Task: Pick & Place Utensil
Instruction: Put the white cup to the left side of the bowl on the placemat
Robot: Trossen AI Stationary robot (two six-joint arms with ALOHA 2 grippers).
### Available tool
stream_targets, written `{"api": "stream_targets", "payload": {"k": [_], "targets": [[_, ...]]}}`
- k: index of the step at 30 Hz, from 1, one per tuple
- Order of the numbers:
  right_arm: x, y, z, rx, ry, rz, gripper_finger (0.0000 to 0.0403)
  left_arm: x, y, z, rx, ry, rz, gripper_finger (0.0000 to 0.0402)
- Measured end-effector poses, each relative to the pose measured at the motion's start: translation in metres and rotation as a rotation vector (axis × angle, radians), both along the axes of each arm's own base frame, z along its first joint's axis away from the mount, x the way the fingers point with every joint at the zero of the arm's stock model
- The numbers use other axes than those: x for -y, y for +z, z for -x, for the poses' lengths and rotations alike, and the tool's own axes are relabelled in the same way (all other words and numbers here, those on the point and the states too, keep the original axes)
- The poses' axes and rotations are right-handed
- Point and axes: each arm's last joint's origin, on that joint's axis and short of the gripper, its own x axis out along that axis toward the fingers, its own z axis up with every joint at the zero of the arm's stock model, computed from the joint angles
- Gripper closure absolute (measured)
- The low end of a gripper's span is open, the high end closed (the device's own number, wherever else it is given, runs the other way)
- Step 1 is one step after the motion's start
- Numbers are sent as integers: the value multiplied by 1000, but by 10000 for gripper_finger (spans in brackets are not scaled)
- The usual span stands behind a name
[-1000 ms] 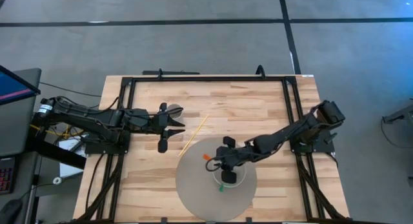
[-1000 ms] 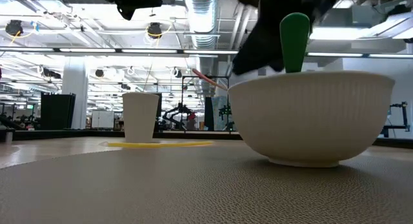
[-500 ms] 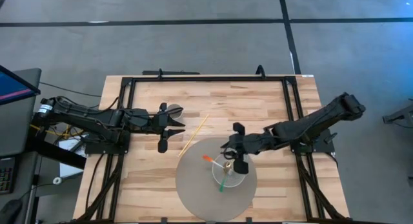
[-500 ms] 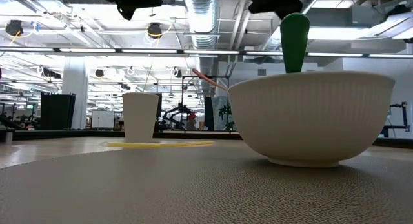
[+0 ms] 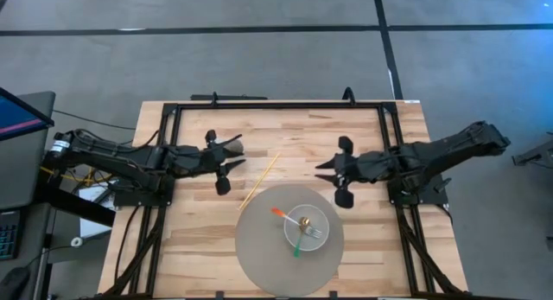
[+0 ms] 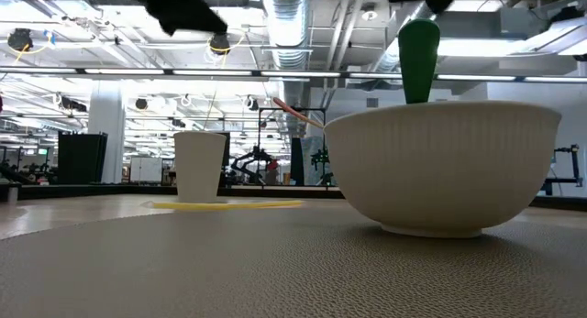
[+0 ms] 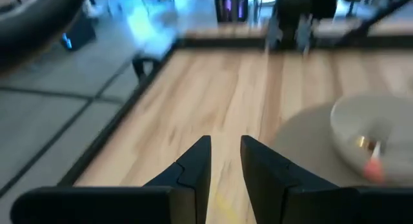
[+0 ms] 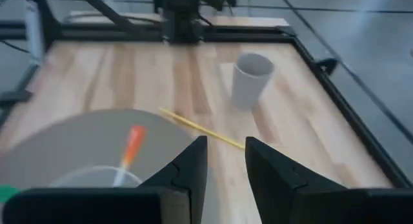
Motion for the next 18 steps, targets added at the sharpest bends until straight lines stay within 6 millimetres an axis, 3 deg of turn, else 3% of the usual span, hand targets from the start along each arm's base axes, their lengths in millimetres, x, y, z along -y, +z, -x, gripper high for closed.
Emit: {"api": "stream_targets", "payload": {"k": [5, 9, 18], "targets": [[21, -45, 9, -14, -23, -37, 304, -19, -17, 2, -149, 93, 60, 316], [37, -68, 16, -4, -41, -93, 304, -39, -23, 2, -200, 171, 82, 316], [67, -61, 36, 110, -139, -6, 304, -64, -42, -11, -269, 118, 295, 316]]}}
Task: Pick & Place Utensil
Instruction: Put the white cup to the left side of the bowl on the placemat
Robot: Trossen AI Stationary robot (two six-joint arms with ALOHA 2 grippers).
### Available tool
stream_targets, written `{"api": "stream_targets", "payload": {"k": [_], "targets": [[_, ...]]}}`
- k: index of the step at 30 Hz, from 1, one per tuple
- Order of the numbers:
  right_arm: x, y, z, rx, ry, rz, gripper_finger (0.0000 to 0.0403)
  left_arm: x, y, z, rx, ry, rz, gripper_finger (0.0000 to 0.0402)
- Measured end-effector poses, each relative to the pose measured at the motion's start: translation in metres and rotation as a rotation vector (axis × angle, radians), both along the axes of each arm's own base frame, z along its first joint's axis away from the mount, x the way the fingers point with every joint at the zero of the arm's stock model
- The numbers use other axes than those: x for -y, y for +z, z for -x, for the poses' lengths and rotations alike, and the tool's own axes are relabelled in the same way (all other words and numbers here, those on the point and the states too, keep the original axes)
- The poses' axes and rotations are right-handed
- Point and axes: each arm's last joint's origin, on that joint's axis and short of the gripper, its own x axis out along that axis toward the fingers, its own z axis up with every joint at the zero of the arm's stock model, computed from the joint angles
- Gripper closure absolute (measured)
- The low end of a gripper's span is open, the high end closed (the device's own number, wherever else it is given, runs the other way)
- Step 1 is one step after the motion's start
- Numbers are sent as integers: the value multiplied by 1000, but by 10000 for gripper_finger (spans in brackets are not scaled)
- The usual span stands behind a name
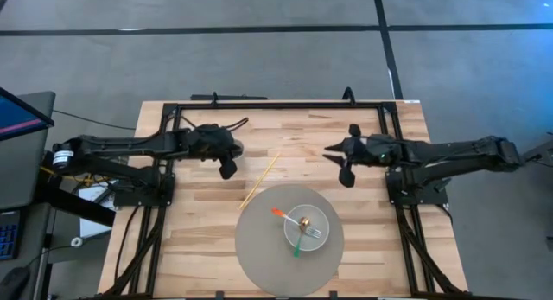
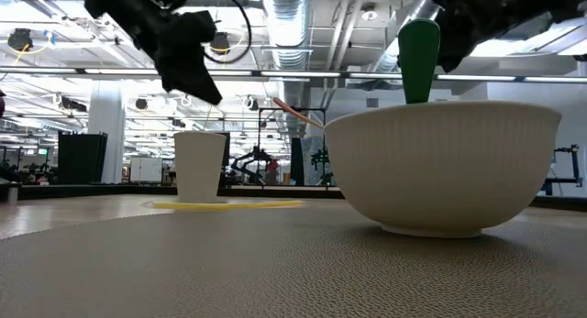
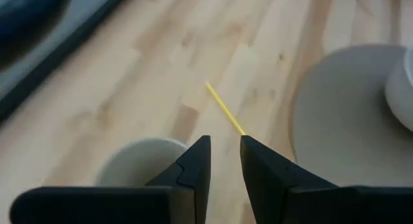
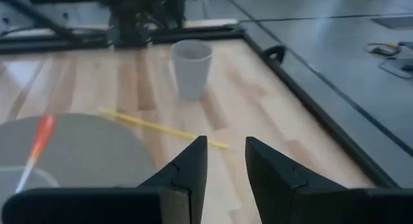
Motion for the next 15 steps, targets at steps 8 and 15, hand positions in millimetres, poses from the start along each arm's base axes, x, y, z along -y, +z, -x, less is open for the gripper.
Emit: {"api": "stream_targets", "payload": {"k": [8, 15], "targets": [[7, 0, 4, -6, -48, -24, 304, 1, -28, -17, -126, -6, 26, 316], [8, -6, 0, -48, -47, -24, 304, -2, -37, -21, -178, 53, -24, 316]]}}
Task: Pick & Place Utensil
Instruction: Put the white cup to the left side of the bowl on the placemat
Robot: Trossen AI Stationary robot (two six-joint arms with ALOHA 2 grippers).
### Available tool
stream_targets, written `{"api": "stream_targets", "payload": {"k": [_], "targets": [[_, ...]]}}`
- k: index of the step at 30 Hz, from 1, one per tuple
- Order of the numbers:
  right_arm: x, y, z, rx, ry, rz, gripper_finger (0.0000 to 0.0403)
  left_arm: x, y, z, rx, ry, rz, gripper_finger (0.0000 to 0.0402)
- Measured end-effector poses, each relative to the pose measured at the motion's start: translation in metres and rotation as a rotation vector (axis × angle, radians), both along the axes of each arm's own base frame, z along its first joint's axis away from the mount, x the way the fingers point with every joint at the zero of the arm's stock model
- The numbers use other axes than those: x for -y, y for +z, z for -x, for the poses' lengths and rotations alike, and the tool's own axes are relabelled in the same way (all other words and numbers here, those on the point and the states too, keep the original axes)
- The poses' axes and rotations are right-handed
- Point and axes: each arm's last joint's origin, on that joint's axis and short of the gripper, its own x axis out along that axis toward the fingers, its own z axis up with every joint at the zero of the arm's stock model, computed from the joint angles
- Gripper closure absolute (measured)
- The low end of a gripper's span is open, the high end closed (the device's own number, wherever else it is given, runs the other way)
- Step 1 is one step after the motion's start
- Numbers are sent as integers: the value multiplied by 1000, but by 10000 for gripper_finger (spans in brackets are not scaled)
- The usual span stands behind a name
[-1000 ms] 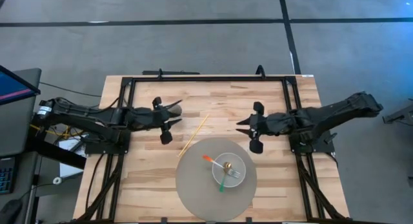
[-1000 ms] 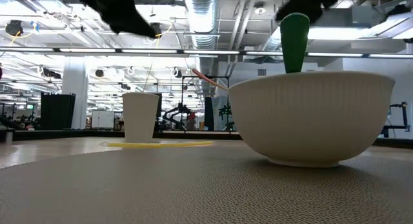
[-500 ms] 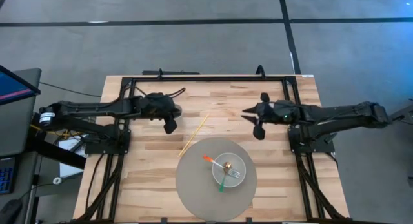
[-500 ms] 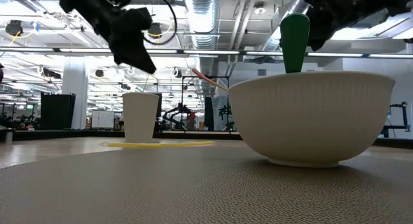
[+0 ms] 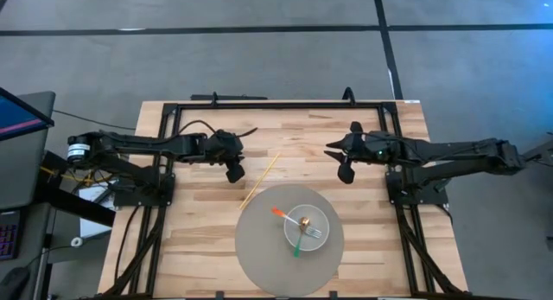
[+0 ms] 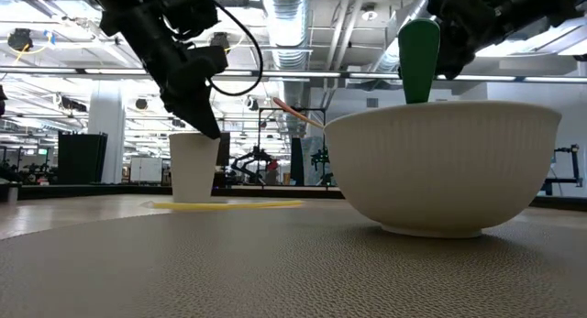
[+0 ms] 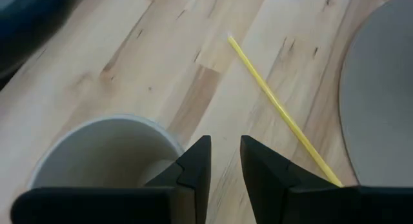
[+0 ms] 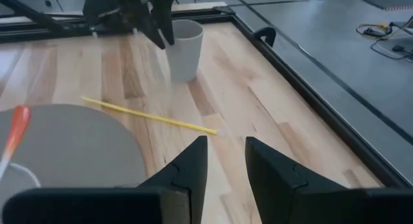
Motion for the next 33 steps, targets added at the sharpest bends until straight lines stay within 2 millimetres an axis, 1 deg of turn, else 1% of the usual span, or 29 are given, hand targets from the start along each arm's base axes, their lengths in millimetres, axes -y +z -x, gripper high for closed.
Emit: {"api": "stream_targets", "payload": {"k": [4, 12, 16, 18, 21, 25, 30, 33], "targets": [[0, 0, 0, -12, 14, 29, 304, 0, 1, 0, 4, 2, -1, 316], [0, 0, 0, -11, 17, 36, 304, 0, 24, 12, 105, 38, -59, 316], [0, 0, 0, -11, 17, 36, 304, 1, 26, 14, 118, 41, -64, 316], [0, 0, 0, -11, 17, 36, 304, 1, 20, 16, 102, 41, -62, 316], [0, 0, -1, -11, 17, 36, 304, 2, 1, 23, 41, 58, -44, 316], [0, 0, -1, -9, 16, 32, 304, 3, -15, 30, 14, 63, -40, 316], [0, 1, -1, 1, 18, 31, 304, 2, -22, 31, 35, 88, -76, 321], [0, 2, -1, 12, 20, 37, 304, 2, -22, 31, 48, 84, -77, 348]]}}
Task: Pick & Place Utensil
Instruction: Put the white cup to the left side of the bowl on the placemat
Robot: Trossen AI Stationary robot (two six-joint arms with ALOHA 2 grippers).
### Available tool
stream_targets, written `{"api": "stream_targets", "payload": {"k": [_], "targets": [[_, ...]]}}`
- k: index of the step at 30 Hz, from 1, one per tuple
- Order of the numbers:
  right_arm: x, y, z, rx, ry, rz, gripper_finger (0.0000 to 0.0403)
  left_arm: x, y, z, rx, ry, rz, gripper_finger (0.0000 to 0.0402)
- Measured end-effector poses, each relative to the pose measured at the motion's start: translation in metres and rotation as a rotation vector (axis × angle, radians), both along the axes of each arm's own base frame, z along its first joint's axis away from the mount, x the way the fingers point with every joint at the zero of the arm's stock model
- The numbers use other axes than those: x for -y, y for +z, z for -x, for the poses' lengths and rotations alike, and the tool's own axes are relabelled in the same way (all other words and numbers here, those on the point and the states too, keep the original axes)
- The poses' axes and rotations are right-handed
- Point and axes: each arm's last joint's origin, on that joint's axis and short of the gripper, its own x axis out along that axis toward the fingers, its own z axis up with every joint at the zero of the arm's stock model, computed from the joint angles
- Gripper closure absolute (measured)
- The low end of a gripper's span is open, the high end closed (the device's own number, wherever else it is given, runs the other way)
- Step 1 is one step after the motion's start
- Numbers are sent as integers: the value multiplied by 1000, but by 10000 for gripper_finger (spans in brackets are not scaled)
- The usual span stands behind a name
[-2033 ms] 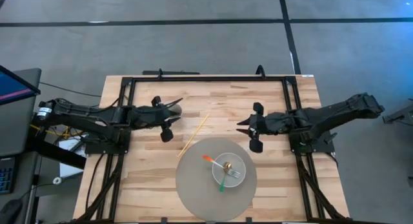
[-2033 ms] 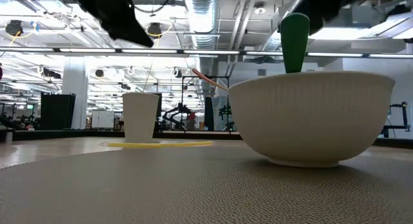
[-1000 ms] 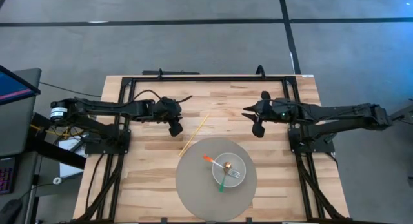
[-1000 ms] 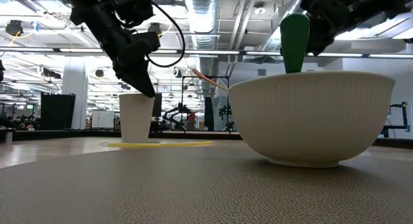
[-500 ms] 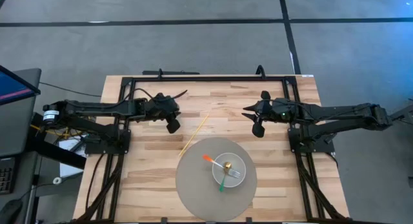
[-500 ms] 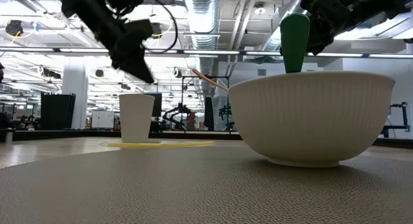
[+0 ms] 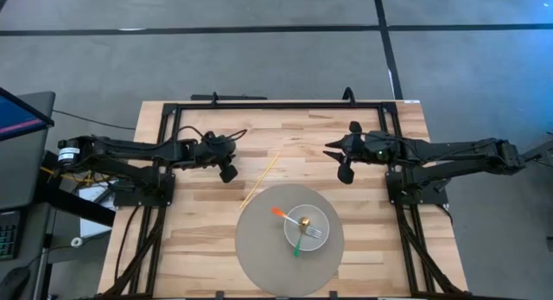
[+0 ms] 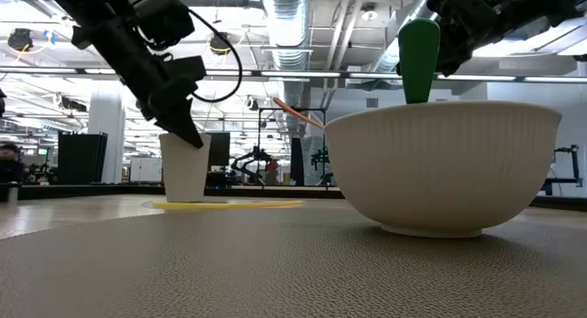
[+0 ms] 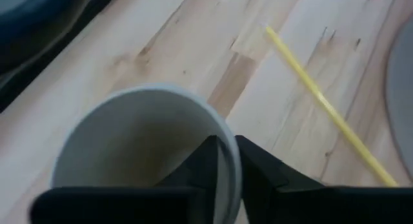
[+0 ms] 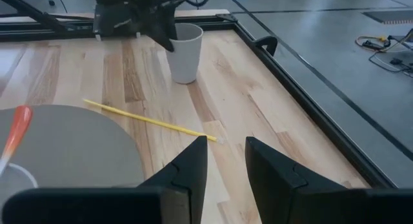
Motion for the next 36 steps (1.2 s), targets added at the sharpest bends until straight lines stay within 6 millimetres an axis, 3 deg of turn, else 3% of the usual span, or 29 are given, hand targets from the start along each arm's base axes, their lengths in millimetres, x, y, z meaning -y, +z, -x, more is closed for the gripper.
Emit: {"api": "stream_targets", "payload": {"k": [4, 9, 17, 23, 36], "targets": [[0, 0, 0, 0, 0, 0, 304, 8, 5, -6, 72, -47, 2, 388], [0, 0, 0, 0, 0, 0, 304, 31, 22, -20, 221, -216, 121, 381], [0, 0, 0, 0, 0, 0, 304, 79, 60, -32, 333, -401, 128, 385], [0, 0, 0, 3, 8, -3, 304, 95, 54, -32, 319, -399, 195, 383], [0, 0, 0, 4, 14, -6, 304, 116, 8, -58, 197, -420, 223, 382]]}}
